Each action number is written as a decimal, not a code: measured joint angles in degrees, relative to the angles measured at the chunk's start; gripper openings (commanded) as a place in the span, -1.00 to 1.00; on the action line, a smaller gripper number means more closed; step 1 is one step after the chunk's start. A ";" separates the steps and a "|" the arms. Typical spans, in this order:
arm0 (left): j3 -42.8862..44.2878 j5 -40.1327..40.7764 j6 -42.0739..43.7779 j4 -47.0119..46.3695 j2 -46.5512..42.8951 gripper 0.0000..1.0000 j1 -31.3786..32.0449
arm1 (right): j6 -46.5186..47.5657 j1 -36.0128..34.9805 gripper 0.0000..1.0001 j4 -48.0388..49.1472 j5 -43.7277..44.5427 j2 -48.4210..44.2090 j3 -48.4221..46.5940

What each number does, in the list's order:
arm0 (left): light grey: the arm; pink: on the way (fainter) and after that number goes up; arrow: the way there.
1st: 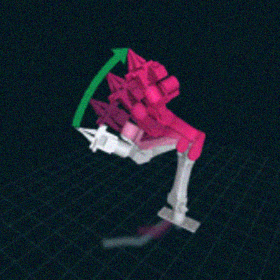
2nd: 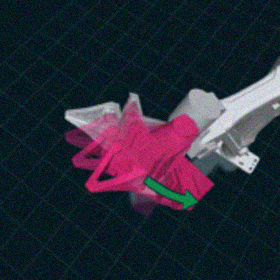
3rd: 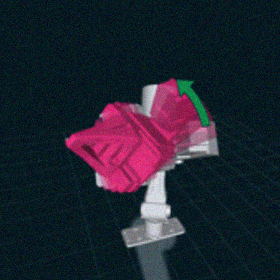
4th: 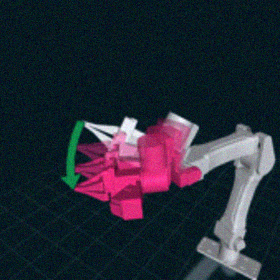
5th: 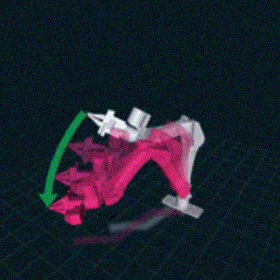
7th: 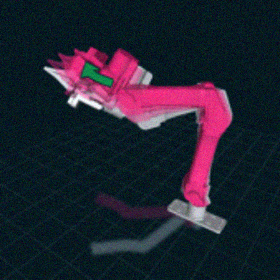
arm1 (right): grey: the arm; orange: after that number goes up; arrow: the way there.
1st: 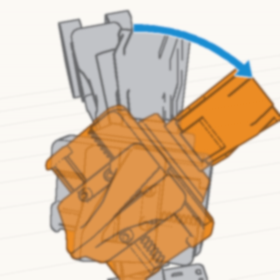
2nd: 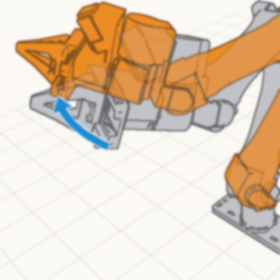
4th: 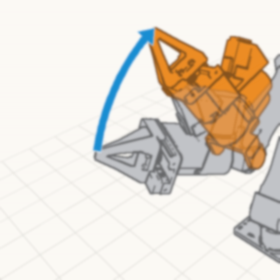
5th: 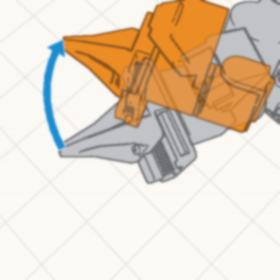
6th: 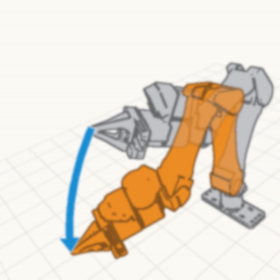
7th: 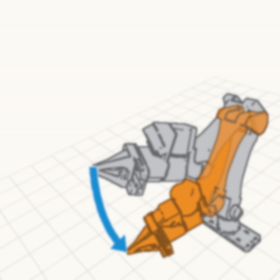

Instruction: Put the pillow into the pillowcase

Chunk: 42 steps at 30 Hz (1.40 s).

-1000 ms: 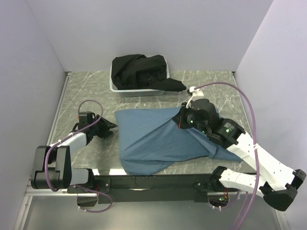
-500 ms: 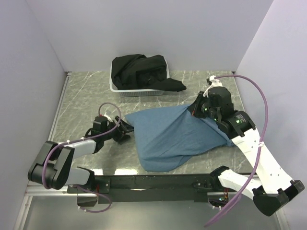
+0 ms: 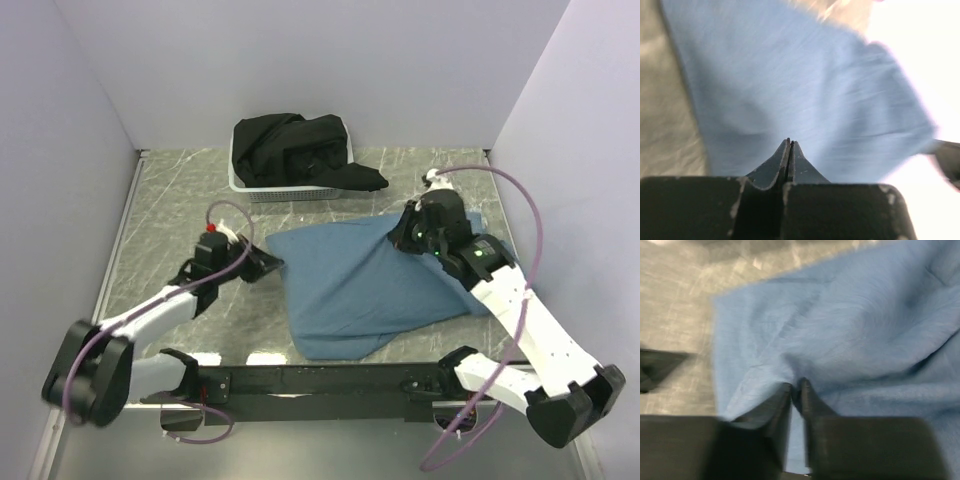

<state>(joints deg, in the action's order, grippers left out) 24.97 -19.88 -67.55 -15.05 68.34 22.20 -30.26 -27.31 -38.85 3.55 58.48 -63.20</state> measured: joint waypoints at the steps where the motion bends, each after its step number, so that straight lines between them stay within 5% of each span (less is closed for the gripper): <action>1: 1.44 0.33 0.90 2.05 -1.79 -0.98 -0.61 | 0.04 0.00 -0.17 0.46 0.46 0.76 1.29; 5: 9.35 2.21 5.09 10.82 -6.86 -0.98 -4.04 | 0.66 -1.62 0.38 1.44 2.58 4.52 4.09; 12: 12.70 3.74 8.28 19.82 -5.68 -0.95 -4.70 | 2.32 -28.22 0.57 2.97 11.32 10.38 1.64; 19: 8.90 3.78 8.59 22.95 -6.64 -0.54 -4.94 | 3.48 -42.60 0.61 2.36 16.65 25.20 0.09; 22: 4.42 3.19 8.52 22.82 -8.35 -0.52 -4.98 | 4.44 -43.56 0.34 2.32 16.76 29.66 -0.26; 23: 3.26 3.02 8.52 22.77 -8.79 -0.53 -4.98 | 4.76 -43.47 -0.10 2.36 16.57 30.32 -0.35; 26: -0.37 1.70 8.52 21.92 -9.84 -0.50 -4.98 | 5.64 -43.17 -1.00 1.49 16.11 31.43 -1.99; 35: -5.77 -3.17 9.64 18.80 -11.82 -0.38 -4.96 | 6.34 -39.87 -1.00 -5.90 14.64 31.21 -17.03; 42: -5.77 -6.08 11.10 15.69 -12.63 0.48 -3.58 | 6.56 -32.76 -1.00 -7.52 16.39 22.45 -26.05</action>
<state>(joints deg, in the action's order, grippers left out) 19.20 -25.96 -56.45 0.64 55.70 18.61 -23.70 -60.07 -46.37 19.94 80.93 -89.25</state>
